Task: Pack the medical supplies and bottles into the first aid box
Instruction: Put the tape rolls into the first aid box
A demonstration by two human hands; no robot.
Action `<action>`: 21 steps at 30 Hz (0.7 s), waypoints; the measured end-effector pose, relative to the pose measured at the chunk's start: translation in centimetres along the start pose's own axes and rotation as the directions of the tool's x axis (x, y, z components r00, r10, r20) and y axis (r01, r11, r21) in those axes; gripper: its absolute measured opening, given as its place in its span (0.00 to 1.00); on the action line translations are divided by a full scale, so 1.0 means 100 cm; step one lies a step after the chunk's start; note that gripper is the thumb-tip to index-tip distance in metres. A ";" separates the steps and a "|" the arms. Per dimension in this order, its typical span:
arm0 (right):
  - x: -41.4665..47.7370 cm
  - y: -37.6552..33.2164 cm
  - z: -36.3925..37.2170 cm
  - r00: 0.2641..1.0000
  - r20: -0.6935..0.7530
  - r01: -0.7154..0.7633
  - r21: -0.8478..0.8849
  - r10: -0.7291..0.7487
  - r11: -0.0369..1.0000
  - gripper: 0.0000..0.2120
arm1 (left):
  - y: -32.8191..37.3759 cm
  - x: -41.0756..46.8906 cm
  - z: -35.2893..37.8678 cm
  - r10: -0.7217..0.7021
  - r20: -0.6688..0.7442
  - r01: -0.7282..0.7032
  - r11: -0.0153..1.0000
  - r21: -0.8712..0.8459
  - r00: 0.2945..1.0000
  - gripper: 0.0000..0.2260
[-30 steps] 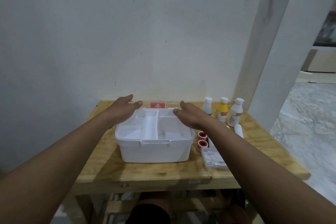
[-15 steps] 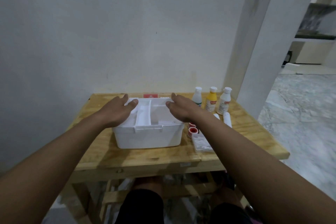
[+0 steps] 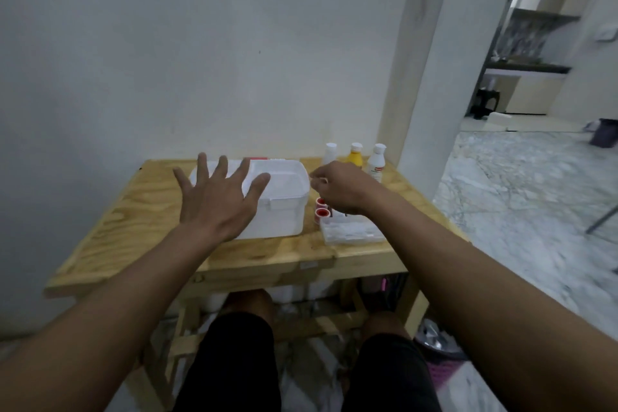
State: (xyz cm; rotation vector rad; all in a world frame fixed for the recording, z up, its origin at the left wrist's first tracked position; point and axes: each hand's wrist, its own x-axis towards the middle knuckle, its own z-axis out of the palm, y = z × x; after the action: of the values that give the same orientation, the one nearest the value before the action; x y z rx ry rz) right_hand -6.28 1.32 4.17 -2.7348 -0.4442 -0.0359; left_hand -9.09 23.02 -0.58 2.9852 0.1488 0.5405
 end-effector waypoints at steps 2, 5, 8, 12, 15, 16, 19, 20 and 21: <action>-0.015 0.007 0.006 1.000 0.005 0.008 -0.060 -0.008 0.998 0.19 | 0.004 -0.005 0.008 0.012 -0.002 -0.012 0.997 0.080 1.000 0.37; -0.033 0.016 0.015 0.999 0.029 -0.016 -0.166 0.021 0.986 0.21 | 0.004 -0.006 0.011 0.009 -0.022 -0.006 0.994 0.112 1.000 0.38; -0.046 0.027 0.030 0.996 0.032 -0.069 -0.353 0.085 0.933 0.30 | 0.003 -0.005 0.010 0.017 -0.018 -0.015 0.994 0.105 1.000 0.38; -0.061 0.034 0.036 0.992 0.098 -0.037 -0.356 0.077 0.934 0.29 | 0.005 -0.007 0.010 0.017 -0.031 -0.014 0.996 0.092 0.999 0.38; -0.062 0.038 0.035 0.997 0.080 0.010 -0.335 0.018 0.942 0.26 | 0.006 -0.007 0.009 0.018 -0.035 -0.015 0.996 0.092 0.999 0.38; -0.061 0.039 0.034 0.996 0.085 0.024 -0.331 0.004 0.943 0.25 | 0.006 -0.008 0.009 0.018 -0.033 -0.015 0.996 0.089 0.999 0.38; -0.059 0.042 0.031 0.990 0.143 0.043 -0.314 0.002 0.948 0.24 | 0.005 -0.008 0.009 0.015 -0.030 -0.013 0.996 0.089 0.999 0.38; -0.059 0.042 0.030 0.986 0.167 0.044 -0.322 0.011 0.946 0.24 | 0.005 -0.008 0.009 0.017 -0.030 -0.014 0.996 0.089 0.999 0.38; -0.058 0.042 0.028 0.983 0.181 0.045 -0.334 0.017 0.941 0.24 | 0.005 -0.008 0.009 0.020 -0.033 -0.017 0.996 0.089 0.999 0.38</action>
State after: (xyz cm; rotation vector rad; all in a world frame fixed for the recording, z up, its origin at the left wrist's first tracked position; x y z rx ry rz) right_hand -10.60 -3.13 -0.45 -3.0878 -0.5531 0.1496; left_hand -9.47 22.35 -1.64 3.0668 0.1520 0.6028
